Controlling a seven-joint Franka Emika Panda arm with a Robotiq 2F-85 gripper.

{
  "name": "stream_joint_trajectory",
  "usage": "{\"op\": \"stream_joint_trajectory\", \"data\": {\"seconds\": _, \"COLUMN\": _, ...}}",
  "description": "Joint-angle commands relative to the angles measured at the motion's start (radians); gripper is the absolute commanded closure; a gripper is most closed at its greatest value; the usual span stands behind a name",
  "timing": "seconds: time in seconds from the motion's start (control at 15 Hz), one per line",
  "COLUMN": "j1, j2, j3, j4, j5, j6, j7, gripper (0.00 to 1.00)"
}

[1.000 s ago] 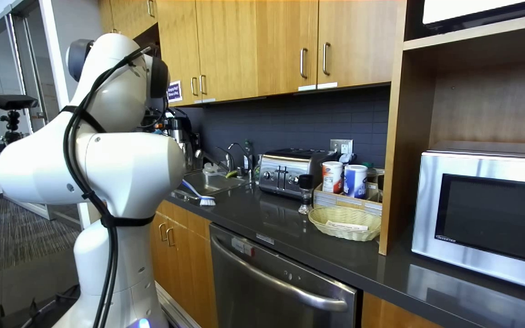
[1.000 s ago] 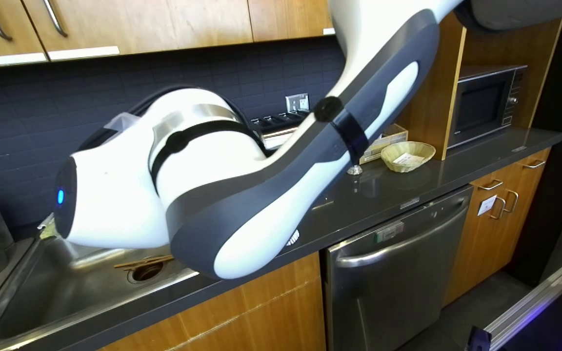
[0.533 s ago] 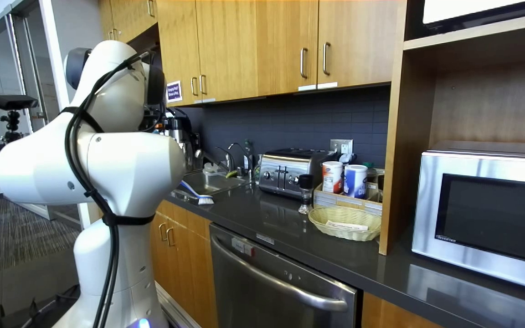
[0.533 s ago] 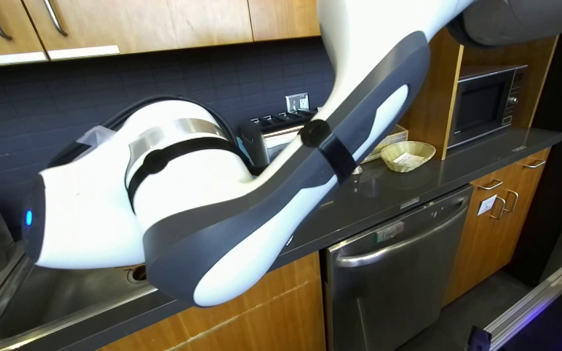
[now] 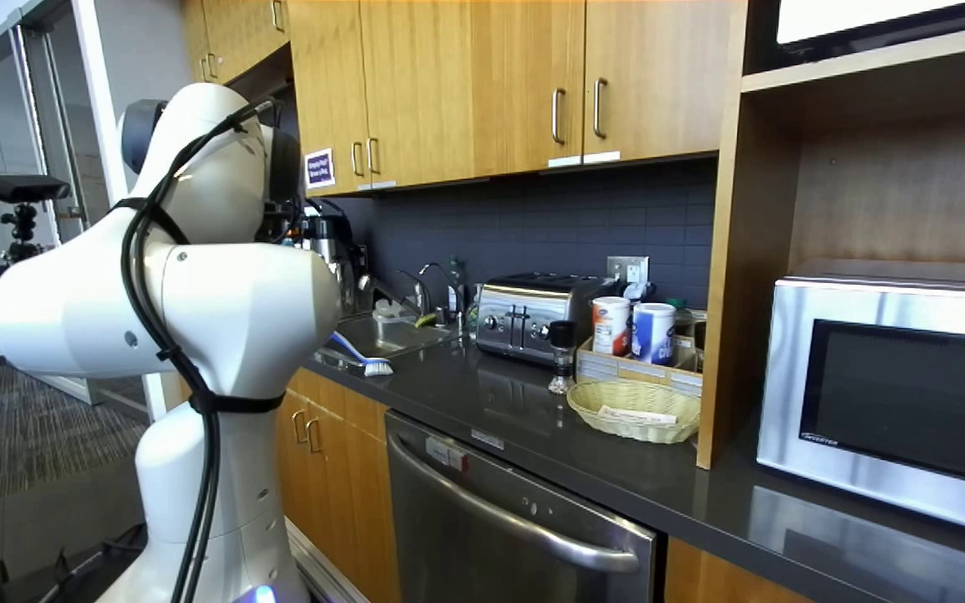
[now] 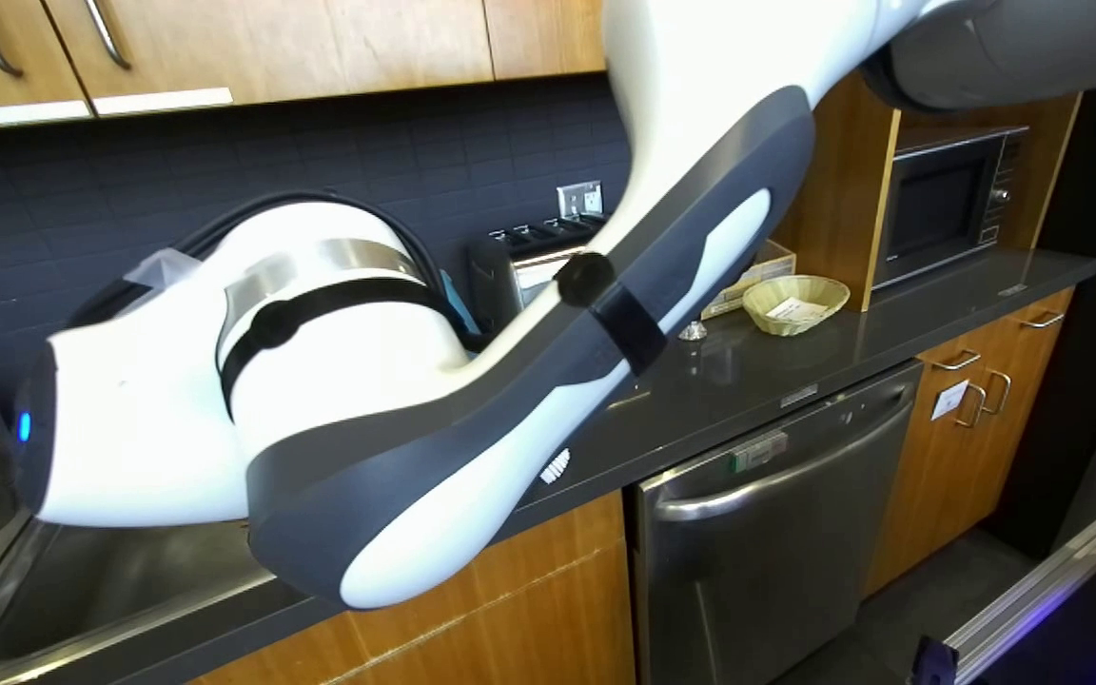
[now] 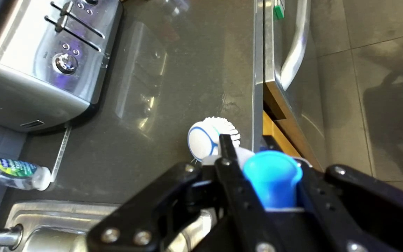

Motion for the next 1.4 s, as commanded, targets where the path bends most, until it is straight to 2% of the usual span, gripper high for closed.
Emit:
{"op": "stream_joint_trajectory", "data": {"seconds": 0.0, "j1": 0.019, "j2": 0.055, "j3": -0.017, "j4": 0.077, "j5": -0.005, "j6": 0.018, "j7": -0.051, "gripper": 0.94}}
{"op": "stream_joint_trajectory", "data": {"seconds": 0.27, "j1": 0.006, "j2": 0.045, "j3": -0.029, "j4": 0.102, "j5": 0.012, "j6": 0.027, "j7": -0.042, "gripper": 0.94}}
{"op": "stream_joint_trajectory", "data": {"seconds": 0.73, "j1": -0.049, "j2": -0.027, "j3": -0.040, "j4": 0.074, "j5": 0.062, "j6": 0.073, "j7": 0.017, "gripper": 0.94}}
{"op": "stream_joint_trajectory", "data": {"seconds": 1.33, "j1": -0.089, "j2": -0.047, "j3": -0.044, "j4": 0.066, "j5": 0.142, "j6": 0.102, "j7": 0.048, "gripper": 0.94}}
